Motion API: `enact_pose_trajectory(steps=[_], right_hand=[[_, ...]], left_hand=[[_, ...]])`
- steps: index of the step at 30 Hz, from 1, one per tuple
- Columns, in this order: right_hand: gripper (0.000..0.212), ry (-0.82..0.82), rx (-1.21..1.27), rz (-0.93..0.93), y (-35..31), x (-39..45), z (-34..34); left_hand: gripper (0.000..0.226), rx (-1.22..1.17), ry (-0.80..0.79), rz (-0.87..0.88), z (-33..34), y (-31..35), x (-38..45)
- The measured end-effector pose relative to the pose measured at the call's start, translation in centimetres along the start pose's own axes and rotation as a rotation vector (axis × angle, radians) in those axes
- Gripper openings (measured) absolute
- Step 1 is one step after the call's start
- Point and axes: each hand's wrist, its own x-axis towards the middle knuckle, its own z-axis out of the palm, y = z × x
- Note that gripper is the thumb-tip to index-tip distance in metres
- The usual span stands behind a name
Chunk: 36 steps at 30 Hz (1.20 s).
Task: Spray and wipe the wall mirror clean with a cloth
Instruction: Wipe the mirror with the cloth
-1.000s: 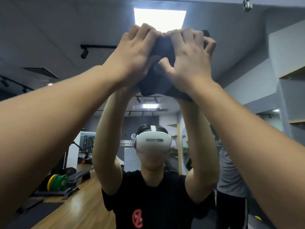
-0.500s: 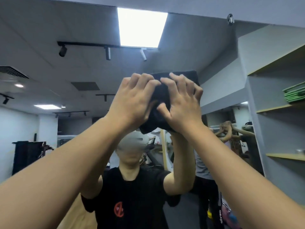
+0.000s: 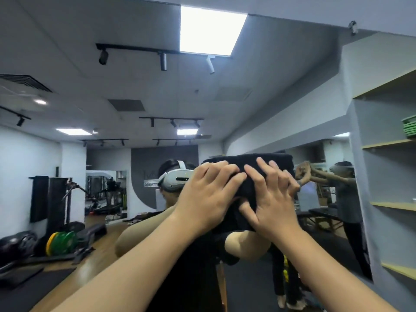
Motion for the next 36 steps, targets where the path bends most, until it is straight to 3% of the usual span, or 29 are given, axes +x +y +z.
enact_pose_trajectory(steps=[9, 14, 21, 26, 36], right_hand=[[0.073, 0.062, 0.085, 0.053, -2.3, 2.6, 0.8], [0.071, 0.075, 0.106, 0.037, -5.3, 6.3, 1.0], [0.070, 0.081, 0.091, -0.062, -11.4, 12.1, 2.2], [0.071, 0.047, 0.079, -0.128, -19.0, 14.5, 3.1], [0.070, 0.034, 0.128, -0.255, -40.8, 16.6, 6.8]], left_hand=[[0.045, 0.035, 0.042, 0.114, -0.6, -4.1, 0.9], [0.036, 0.076, 0.077, 0.082, -2.5, -7.8, 1.7], [0.042, 0.119, 0.052, -0.039, -7.1, -14.1, 0.1], [0.044, 0.146, 0.015, -0.105, -12.2, -19.2, -3.8], [0.045, 0.215, -0.061, -0.211, -25.7, -31.6, -17.4]])
